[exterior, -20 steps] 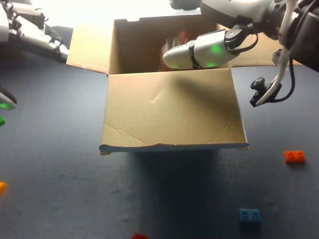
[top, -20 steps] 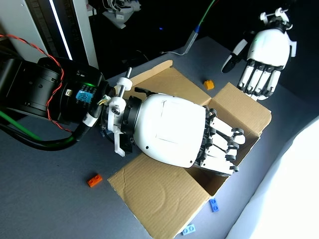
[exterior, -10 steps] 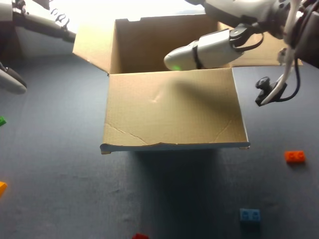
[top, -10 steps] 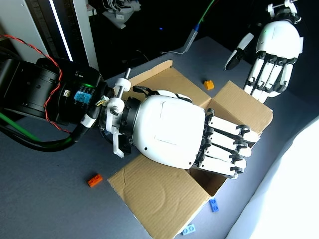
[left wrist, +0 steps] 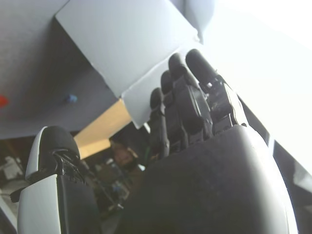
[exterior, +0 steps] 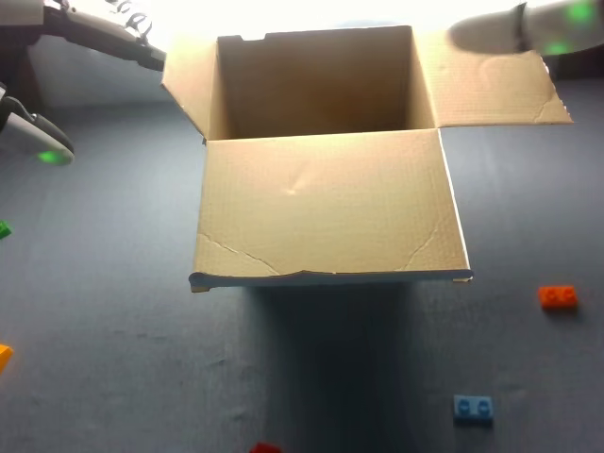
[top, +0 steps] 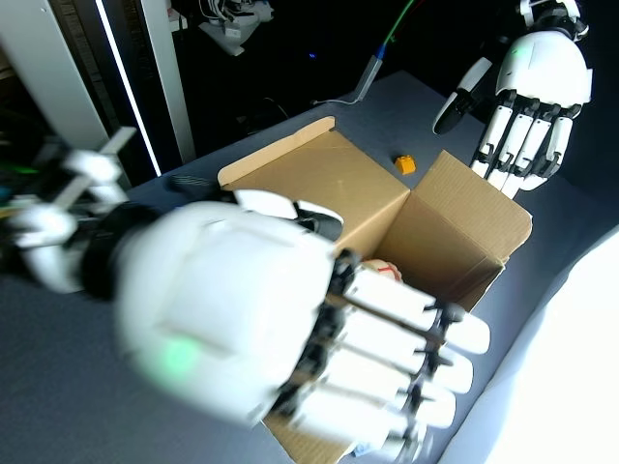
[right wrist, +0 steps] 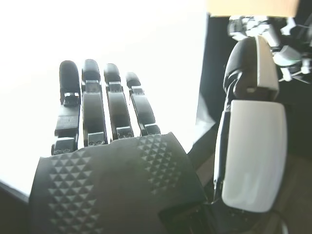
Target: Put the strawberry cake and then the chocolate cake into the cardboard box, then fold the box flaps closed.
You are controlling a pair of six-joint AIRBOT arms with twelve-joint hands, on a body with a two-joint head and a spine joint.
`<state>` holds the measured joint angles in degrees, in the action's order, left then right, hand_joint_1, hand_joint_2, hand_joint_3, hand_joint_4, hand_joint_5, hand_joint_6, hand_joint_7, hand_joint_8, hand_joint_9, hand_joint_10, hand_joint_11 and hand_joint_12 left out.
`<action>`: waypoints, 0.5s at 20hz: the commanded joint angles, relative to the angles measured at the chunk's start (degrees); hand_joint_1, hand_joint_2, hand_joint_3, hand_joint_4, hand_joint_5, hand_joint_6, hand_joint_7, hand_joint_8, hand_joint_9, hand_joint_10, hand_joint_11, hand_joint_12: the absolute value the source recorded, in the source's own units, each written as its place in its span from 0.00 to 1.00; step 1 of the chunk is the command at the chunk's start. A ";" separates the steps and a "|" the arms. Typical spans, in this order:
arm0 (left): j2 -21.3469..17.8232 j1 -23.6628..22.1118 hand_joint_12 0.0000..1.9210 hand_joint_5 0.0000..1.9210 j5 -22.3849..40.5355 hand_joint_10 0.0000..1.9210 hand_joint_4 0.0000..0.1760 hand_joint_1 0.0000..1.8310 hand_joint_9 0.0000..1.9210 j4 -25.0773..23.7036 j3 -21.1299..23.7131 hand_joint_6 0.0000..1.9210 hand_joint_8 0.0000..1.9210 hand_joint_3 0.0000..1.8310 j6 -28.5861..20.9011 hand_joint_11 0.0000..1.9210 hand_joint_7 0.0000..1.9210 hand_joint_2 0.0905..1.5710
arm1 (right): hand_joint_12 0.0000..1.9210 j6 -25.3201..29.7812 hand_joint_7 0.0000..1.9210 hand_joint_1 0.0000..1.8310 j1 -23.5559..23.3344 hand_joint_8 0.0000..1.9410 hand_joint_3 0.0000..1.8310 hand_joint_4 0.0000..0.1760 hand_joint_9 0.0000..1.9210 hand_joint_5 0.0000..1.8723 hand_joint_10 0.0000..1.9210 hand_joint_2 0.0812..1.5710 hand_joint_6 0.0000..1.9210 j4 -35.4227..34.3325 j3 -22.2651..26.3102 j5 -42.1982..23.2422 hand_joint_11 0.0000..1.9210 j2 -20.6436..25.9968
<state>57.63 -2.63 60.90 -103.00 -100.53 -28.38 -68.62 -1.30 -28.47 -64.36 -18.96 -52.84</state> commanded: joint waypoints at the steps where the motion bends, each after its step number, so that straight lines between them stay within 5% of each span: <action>1: -0.67 -1.13 0.65 0.16 -0.10 0.00 0.00 0.27 0.22 4.73 0.37 0.00 0.00 0.00 -0.04 0.00 0.19 0.66 | 0.46 0.36 0.11 0.22 -0.87 0.00 0.00 0.00 0.14 0.05 0.00 0.58 0.00 -1.49 0.00 -5.73 0.00 1.68; 3: -0.87 -1.74 0.64 0.16 -0.39 0.00 0.00 0.27 0.22 4.22 1.99 0.00 0.00 0.00 -0.04 0.00 0.19 0.66 | 0.46 0.04 0.12 0.20 0.37 0.00 0.00 0.00 0.14 0.05 0.00 0.58 0.00 -7.44 -0.03 -5.28 0.00 4.36; 7: -1.08 -1.82 0.63 0.17 -0.51 0.00 0.00 0.24 0.21 3.64 4.46 0.00 0.00 0.00 -0.03 0.00 0.19 0.67 | 0.42 -2.48 0.11 0.15 5.88 0.00 0.01 0.00 0.13 0.05 0.00 0.60 0.00 -7.44 -0.11 -6.72 0.00 6.91; 10: -1.15 -1.31 0.59 0.17 -0.89 0.00 0.00 0.14 0.19 3.05 6.43 0.00 0.00 0.00 0.08 0.00 0.18 0.67 | 0.41 -2.82 0.12 0.00 12.32 0.00 0.01 0.00 0.14 0.08 0.00 0.67 0.01 -7.44 -0.19 -10.29 0.00 7.90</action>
<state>57.28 -3.42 60.64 -104.88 -93.91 -28.36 -71.64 11.97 -36.49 -64.31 -21.39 -46.02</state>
